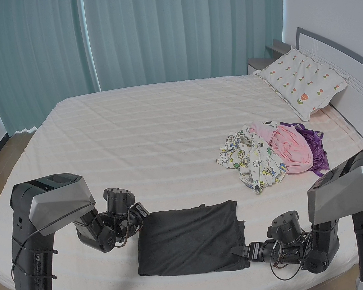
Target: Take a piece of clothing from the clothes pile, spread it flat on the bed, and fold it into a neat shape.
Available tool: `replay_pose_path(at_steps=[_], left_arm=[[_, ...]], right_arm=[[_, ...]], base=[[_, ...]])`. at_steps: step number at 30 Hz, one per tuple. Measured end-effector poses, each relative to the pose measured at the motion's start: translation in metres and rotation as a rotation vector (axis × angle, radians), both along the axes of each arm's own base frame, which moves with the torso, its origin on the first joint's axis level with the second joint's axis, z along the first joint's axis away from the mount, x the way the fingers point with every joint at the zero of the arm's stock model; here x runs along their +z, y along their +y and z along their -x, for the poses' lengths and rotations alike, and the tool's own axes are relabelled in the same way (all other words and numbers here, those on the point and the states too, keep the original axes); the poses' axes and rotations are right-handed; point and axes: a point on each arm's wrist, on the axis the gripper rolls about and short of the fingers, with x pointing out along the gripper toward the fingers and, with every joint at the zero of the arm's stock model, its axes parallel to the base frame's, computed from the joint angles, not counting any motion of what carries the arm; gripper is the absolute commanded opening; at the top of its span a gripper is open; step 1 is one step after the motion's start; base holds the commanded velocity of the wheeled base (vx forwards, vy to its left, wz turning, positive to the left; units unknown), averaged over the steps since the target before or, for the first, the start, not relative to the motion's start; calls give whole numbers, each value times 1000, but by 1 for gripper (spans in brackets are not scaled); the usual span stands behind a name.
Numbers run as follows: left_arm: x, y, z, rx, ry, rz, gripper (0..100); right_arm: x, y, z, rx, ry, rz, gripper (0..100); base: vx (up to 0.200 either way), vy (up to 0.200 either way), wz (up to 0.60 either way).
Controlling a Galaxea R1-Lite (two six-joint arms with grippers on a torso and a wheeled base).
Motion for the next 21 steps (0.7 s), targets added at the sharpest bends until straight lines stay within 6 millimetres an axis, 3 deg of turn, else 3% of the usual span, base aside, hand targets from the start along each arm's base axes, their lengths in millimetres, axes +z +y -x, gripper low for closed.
replay_pose_path(at_steps=[11, 12, 21], left_arm=[[-1, 2, 2, 5, 8, -1, 0], [-1, 2, 2, 5, 8, -2, 0], [-1, 3, 1, 6, 8, -1, 0]], right_arm=[[-5, 11, 9, 67, 1, 29, 100], [-6, 11, 9, 70, 0, 35, 0], [-10, 9, 13, 106, 1, 80, 0]], base=[[0, 0, 0], [0, 0, 0], [0, 0, 0]])
